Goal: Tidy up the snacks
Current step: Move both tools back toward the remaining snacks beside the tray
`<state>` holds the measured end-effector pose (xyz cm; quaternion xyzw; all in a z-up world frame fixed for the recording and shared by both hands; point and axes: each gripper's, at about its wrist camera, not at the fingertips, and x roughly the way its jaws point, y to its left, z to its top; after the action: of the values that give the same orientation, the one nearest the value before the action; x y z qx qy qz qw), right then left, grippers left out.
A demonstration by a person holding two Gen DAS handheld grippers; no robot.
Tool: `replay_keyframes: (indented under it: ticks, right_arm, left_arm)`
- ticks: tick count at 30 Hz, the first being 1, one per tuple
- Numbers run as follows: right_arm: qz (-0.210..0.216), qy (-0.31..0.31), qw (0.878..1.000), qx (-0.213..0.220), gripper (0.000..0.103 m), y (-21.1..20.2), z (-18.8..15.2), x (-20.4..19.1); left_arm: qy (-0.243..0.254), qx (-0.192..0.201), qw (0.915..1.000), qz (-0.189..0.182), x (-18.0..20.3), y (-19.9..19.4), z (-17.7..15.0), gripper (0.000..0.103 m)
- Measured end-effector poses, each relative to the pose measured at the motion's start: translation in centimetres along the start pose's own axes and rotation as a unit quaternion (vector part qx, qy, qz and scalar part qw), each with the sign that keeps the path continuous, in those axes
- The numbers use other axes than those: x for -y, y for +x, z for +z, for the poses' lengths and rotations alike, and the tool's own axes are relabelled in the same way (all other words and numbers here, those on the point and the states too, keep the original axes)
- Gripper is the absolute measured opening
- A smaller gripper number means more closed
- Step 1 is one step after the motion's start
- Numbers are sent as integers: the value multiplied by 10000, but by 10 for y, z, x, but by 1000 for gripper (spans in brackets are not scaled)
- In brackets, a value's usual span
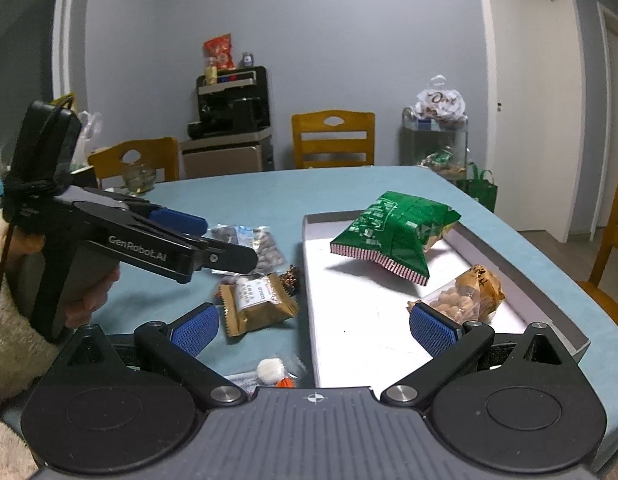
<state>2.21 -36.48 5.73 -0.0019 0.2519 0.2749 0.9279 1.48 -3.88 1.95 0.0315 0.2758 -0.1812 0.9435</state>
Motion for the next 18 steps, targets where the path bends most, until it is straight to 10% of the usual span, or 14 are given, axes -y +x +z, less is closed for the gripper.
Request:
replay_keyframes:
  ticks: [18]
  right_arm:
    - [947, -123, 9954, -101, 100, -22, -14, -10]
  left_arm:
    - [104, -360, 9993, -73, -1, 10, -12, 98]
